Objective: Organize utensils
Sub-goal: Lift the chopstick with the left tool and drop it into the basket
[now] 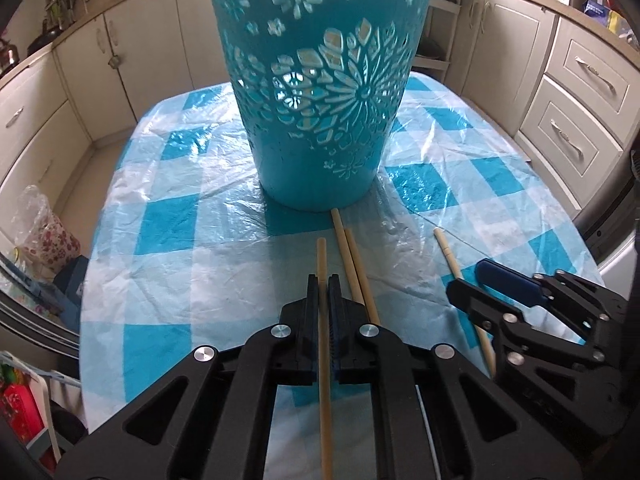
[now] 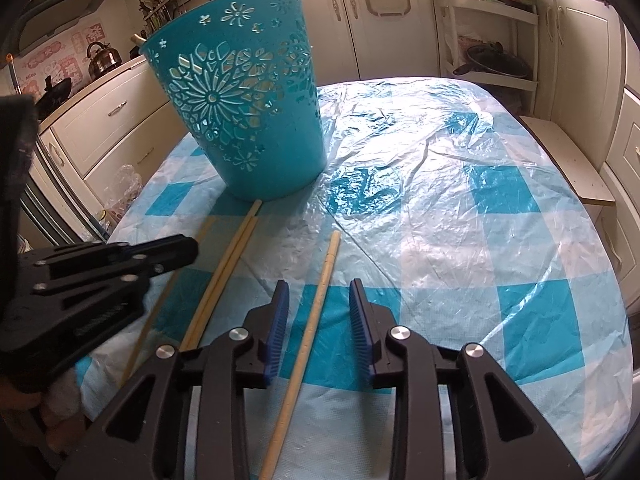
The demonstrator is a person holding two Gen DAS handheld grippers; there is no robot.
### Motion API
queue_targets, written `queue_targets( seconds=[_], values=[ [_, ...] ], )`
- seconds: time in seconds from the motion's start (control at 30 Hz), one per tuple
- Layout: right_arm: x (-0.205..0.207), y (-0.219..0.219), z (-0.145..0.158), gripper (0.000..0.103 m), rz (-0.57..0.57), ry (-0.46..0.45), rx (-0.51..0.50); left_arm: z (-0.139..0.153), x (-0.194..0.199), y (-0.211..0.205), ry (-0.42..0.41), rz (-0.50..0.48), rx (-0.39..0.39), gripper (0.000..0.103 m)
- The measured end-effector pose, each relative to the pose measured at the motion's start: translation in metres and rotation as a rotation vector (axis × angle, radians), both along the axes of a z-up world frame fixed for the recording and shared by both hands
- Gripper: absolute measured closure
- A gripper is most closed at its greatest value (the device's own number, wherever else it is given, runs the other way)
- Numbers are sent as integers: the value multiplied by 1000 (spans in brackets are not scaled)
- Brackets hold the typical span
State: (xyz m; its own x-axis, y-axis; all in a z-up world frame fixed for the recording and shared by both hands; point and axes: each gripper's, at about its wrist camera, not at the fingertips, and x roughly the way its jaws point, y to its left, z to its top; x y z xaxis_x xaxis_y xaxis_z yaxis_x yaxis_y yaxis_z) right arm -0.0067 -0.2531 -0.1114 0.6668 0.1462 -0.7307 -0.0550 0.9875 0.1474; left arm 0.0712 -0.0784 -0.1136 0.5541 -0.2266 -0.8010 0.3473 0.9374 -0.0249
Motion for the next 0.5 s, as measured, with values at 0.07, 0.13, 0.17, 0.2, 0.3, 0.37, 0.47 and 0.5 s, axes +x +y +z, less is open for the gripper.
queue_targets(
  seconds=[0.07,0.13,0.17,0.2,0.3,0.37,0.47,0.5],
  values=[
    [0,1,0,71,1,-4,-10,6,-5,4,-7,2,-11,98],
    [-1,2,-1,71,2,-8,-19,16,-12,12,-19,5,-36,98],
    [-1,3,-1,71,2,-10,-23,22,-15,16,-25,8,-51,98],
    [-2,4,-1,71,1,-13,-25,27,-17,20,-29,11,-65,98],
    [-3,6,-1,69,-2,-16,-24,52,-23,40,-61,29,-138,98],
    [-4,7,-1,66,-2,-17,-25,75,-24,56,-95,48,-199,98],
    [-5,9,-1,64,-2,-20,-31,111,-19,75,-164,77,-270,98],
    [-5,9,-1,63,-2,-20,-32,121,-17,79,-184,85,-286,98]
  ],
)
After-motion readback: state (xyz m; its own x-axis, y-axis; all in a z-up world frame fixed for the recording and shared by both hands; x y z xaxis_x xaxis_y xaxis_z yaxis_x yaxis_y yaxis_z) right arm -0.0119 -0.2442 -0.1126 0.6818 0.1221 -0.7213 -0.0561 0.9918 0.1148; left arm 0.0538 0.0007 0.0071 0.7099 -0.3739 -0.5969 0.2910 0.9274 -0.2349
